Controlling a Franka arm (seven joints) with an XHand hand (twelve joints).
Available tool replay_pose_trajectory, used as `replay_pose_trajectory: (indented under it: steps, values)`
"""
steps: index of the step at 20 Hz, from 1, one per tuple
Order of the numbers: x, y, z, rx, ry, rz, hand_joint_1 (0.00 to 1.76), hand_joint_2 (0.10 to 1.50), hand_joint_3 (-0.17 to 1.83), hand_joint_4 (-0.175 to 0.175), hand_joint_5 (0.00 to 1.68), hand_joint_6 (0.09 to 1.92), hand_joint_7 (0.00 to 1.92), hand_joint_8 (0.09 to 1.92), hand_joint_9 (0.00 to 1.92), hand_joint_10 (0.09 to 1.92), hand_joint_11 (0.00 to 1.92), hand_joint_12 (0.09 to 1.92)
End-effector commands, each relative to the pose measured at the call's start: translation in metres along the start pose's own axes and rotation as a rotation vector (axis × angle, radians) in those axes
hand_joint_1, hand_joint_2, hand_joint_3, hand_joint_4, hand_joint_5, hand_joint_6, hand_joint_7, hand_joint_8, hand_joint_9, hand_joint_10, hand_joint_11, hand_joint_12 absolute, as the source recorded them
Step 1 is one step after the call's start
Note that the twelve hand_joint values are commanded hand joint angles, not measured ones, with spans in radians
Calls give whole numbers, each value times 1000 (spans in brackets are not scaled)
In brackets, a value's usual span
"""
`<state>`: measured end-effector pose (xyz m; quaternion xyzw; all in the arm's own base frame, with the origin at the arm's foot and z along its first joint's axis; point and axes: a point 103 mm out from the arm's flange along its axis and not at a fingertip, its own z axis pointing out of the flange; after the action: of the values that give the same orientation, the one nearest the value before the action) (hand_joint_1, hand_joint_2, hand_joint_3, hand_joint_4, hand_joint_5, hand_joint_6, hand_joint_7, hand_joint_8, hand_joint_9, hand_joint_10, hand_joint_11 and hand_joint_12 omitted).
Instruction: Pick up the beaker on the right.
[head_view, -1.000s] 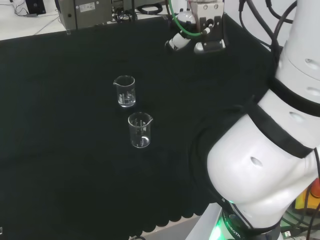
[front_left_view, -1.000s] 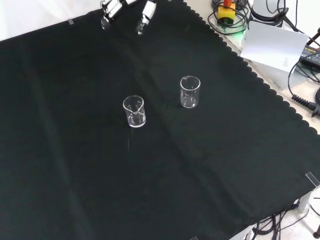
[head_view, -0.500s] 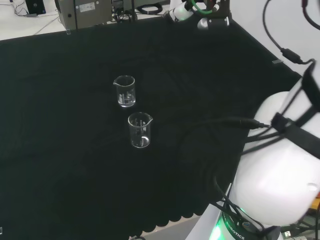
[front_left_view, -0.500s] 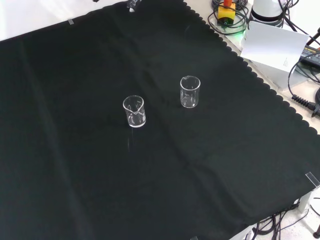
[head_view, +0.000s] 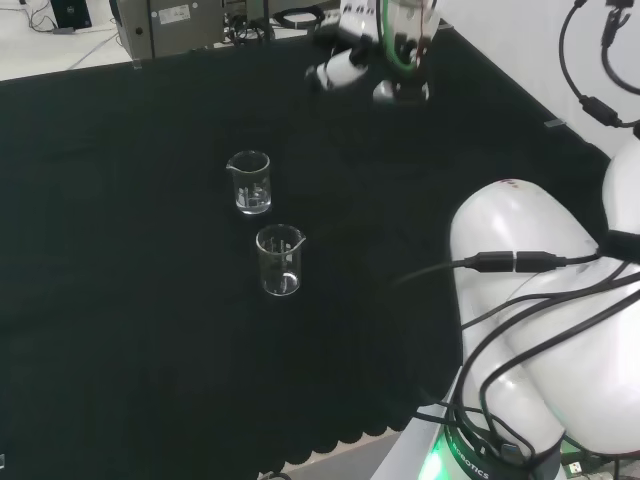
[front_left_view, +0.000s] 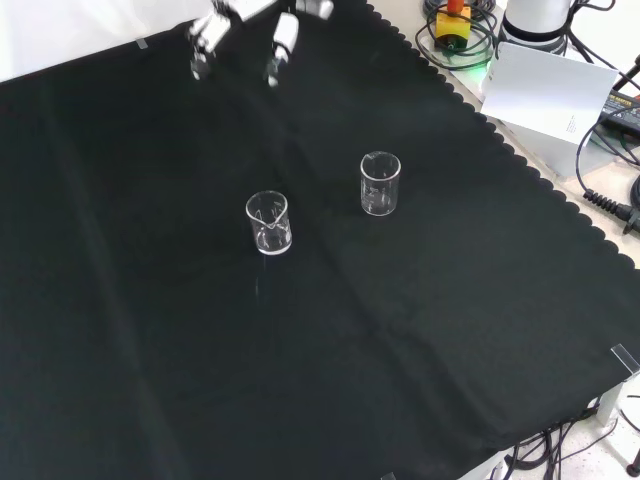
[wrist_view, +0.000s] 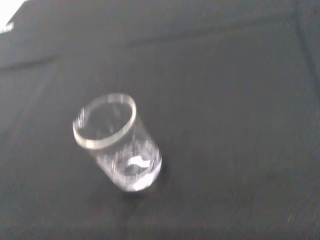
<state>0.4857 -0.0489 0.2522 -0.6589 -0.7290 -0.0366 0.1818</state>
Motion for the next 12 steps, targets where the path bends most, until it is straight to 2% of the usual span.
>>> replay_pose_trajectory:
  steps: [1, 7, 12]
  values:
    - [-18, 12, 51, 57, 19, 4, 736, 987, -175, -21, 383, 87, 234, 649, 402, 669, 107, 1422]
    - [-17, 16, 65, 62, 72, -16, 740, 976, -175, -21, 353, 87, 206, 642, 382, 659, 92, 1416]
    - [-16, 20, 72, 76, 67, -21, 749, 966, -175, -21, 351, 87, 216, 649, 391, 661, 91, 1417]
